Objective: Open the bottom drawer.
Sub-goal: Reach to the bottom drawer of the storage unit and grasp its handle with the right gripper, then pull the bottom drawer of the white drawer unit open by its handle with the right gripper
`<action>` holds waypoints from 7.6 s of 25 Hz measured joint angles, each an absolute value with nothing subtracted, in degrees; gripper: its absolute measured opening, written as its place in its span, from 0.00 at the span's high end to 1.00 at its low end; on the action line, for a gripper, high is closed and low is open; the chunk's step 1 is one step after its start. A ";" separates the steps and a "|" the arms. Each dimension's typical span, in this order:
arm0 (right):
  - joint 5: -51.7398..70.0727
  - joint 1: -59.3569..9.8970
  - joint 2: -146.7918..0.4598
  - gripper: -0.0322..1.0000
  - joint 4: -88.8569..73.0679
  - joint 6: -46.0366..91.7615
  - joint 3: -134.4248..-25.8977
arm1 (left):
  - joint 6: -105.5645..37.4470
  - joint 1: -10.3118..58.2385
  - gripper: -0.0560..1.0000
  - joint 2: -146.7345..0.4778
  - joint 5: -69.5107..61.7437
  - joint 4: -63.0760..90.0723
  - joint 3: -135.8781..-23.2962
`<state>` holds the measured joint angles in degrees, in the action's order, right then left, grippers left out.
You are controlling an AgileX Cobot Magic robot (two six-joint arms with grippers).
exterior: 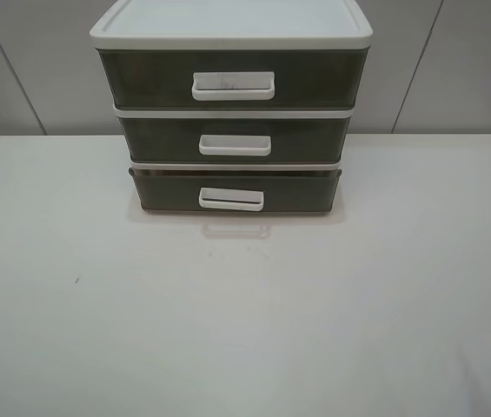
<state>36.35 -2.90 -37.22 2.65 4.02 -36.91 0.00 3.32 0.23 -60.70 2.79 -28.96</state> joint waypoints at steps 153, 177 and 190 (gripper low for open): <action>2.60 -37.93 -107.15 0.85 50.99 11.42 -48.95 | 0.00 3.32 0.24 0.23 -60.70 2.79 -28.96; 12.12 -49.36 -98.38 0.87 34.33 11.81 -41.94 | 0.00 3.32 0.24 0.23 -60.70 2.79 -28.96; 15.05 -51.12 -97.63 0.88 31.14 11.86 -42.06 | 0.00 3.32 0.24 0.23 -60.70 2.79 -28.96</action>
